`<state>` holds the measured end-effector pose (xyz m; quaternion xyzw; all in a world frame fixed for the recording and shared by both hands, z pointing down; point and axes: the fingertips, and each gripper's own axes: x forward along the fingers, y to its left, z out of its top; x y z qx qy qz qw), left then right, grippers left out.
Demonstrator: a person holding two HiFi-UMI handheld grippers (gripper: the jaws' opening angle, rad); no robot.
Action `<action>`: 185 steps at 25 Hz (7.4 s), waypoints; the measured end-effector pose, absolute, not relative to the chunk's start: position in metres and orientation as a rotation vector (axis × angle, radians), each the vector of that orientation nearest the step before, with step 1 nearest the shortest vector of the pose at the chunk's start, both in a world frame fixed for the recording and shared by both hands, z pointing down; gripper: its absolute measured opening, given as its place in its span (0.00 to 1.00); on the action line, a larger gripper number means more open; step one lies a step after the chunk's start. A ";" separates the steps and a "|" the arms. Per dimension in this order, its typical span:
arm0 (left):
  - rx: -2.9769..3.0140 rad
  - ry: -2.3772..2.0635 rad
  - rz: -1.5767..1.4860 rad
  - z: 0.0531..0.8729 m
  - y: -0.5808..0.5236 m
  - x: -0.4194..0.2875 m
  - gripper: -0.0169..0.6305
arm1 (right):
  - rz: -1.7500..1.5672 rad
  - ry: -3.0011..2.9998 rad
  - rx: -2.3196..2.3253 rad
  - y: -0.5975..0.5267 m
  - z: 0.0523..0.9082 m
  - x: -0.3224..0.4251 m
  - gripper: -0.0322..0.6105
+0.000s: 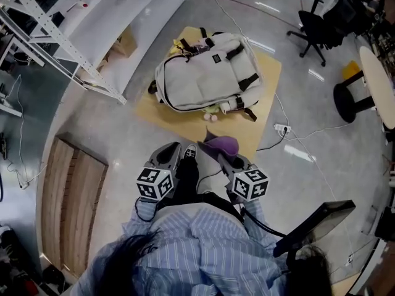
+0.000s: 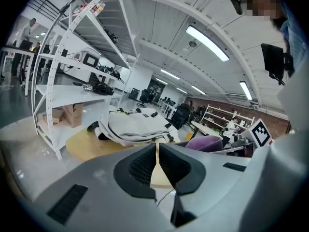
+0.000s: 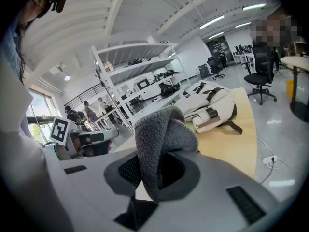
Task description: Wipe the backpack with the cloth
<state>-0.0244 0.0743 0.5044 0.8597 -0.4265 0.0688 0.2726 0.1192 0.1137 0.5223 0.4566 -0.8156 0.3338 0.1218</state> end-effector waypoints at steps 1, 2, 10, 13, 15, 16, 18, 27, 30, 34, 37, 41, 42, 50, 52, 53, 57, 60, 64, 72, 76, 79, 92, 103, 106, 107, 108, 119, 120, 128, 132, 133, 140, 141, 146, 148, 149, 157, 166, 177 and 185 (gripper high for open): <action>2.317 -1.154 0.187 0.504 0.056 -0.029 0.06 | 0.968 -2.386 1.331 0.097 0.519 0.115 0.13; 2.323 -1.163 0.185 0.502 0.036 -0.034 0.06 | 0.953 -2.393 1.325 0.079 0.515 0.111 0.13; 2.335 -1.182 0.132 0.500 -0.096 -0.075 0.06 | 0.789 -2.474 1.225 -0.080 0.471 0.061 0.13; 2.319 -1.178 0.108 0.505 -0.125 -0.085 0.06 | 0.709 -2.493 1.148 -0.135 0.460 0.035 0.13; 2.308 -1.166 0.091 0.508 -0.136 -0.086 0.06 | 0.657 -2.492 1.095 -0.167 0.456 0.020 0.13; 2.302 -1.158 0.089 0.510 -0.139 -0.087 0.06 | 0.637 -2.490 1.071 -0.182 0.456 0.013 0.13; 2.286 -1.147 0.092 0.519 -0.143 -0.088 0.06 | 0.620 -2.486 1.030 -0.212 0.457 -0.002 0.13; 2.245 -1.143 0.092 0.537 -0.164 -0.095 0.06 | 0.727 -2.504 0.878 -0.301 0.479 -0.075 0.13; 2.237 -1.169 0.094 0.535 -0.168 -0.105 0.06 | 0.769 -2.477 0.834 -0.317 0.500 -0.101 0.13; 2.203 -1.237 0.085 0.531 -0.169 -0.119 0.06 | 0.915 -2.444 0.801 -0.326 0.526 -0.122 0.13; 2.147 -1.281 0.074 0.533 -0.163 -0.127 0.06 | 0.941 -2.377 0.815 -0.329 0.548 -0.119 0.13; 2.110 -1.276 0.089 0.543 -0.159 -0.130 0.06 | 0.892 -2.276 0.854 -0.345 0.575 -0.105 0.13; 2.114 -1.268 0.101 0.544 -0.160 -0.130 0.06 | 0.883 -2.250 0.879 -0.352 0.579 -0.099 0.13; 2.169 -1.212 0.111 0.538 -0.192 -0.108 0.06 | 0.825 -2.138 1.065 -0.406 0.585 -0.018 0.13; 2.181 -1.198 0.116 0.536 -0.199 -0.103 0.06 | 0.804 -2.110 1.121 -0.420 0.581 0.009 0.13; 2.190 -1.187 0.122 0.535 -0.202 -0.099 0.06 | 0.795 -2.097 1.148 -0.426 0.578 0.024 0.13; 2.224 -1.144 0.149 0.534 -0.210 -0.083 0.06 | 0.766 -2.053 1.256 -0.447 0.562 0.086 0.13; 2.238 -1.121 0.163 0.534 -0.215 -0.070 0.06 | 0.750 -2.017 1.338 -0.458 0.549 0.135 0.13; 2.260 -1.084 0.176 0.529 -0.219 -0.049 0.06 | 0.770 -1.979 1.472 -0.468 0.530 0.199 0.13; 2.300 -1.008 0.218 0.526 -0.217 -0.018 0.06 | 0.783 -1.894 1.631 -0.468 0.516 0.289 0.13; 2.306 -0.994 0.231 0.525 -0.213 -0.014 0.06 | 0.790 -1.858 1.673 -0.461 0.517 0.313 0.13; 2.307 -0.999 0.237 0.525 -0.213 -0.015 0.06 | 0.781 -1.865 1.700 -0.463 0.512 0.322 0.13; 2.293 -1.038 0.252 0.529 -0.198 -0.023 0.06 | 0.538 -1.855 1.648 -0.454 0.488 0.349 0.13; 2.331 -1.010 0.276 0.524 -0.177 0.002 0.06 | 0.466 -1.951 1.399 -0.394 0.519 0.342 0.13; 2.329 -1.026 0.273 0.521 -0.169 0.010 0.06 | 0.487 -1.969 1.392 -0.372 0.522 0.349 0.13; 2.326 -1.032 0.270 0.520 -0.166 0.014 0.06 | 0.493 -1.976 1.385 -0.363 0.523 0.351 0.13; 2.323 -1.039 0.267 0.520 -0.162 0.019 0.06 | 0.498 -1.983 1.375 -0.354 0.524 0.353 0.13; 2.281 -1.138 0.189 0.509 -0.121 0.087 0.06 | 0.566 -2.026 1.284 -0.243 0.547 0.393 0.13; 2.282 -1.143 0.188 0.508 -0.115 0.093 0.06 | 0.577 -2.029 1.280 -0.231 0.551 0.397 0.13; 2.249 -1.201 0.171 0.508 -0.066 0.127 0.06 | 0.631 -2.077 1.224 -0.151 0.570 0.406 0.13; 2.246 -1.213 0.158 0.506 -0.041 0.144 0.06 | 0.634 -2.094 1.206 -0.122 0.574 0.408 0.13; 2.249 -1.217 0.158 0.505 -0.035 0.148 0.06 | 0.636 -2.095 1.212 -0.118 0.573 0.409 0.13; 2.246 -1.252 0.167 0.499 0.006 0.162 0.06 | 0.669 -2.091 1.282 -0.107 0.572 0.417 0.13; 2.243 -1.261 0.169 0.499 0.011 0.162 0.06 | 0.671 -2.092 1.294 -0.106 0.571 0.419 0.13; 2.204 -1.326 0.176 0.499 0.036 0.151 0.06 | 0.654 -2.090 1.303 -0.099 0.571 0.417 0.13; 2.188 -1.339 0.177 0.500 0.043 0.146 0.06 | 0.623 -2.071 1.291 -0.095 0.572 0.416 0.13; 2.186 -1.341 0.178 0.501 0.046 0.143 0.06 | 0.612 -2.061 1.289 -0.094 0.573 0.414 0.13; 2.219 -1.332 0.153 0.494 0.032 0.104 0.06 | 0.627 -2.041 1.310 -0.089 0.572 0.380 0.13; 2.229 -1.327 0.160 0.493 0.012 0.019 0.06 | 0.661 -2.035 1.305 -0.068 0.570 0.301 0.13; 2.208 -1.302 0.148 0.512 -0.003 -0.055 0.06 | 0.664 -2.002 1.270 -0.042 0.583 0.210 0.13; 2.231 -1.234 0.152 0.519 -0.017 -0.079 0.06 | 0.711 -2.026 1.258 -0.038 0.584 0.149 0.13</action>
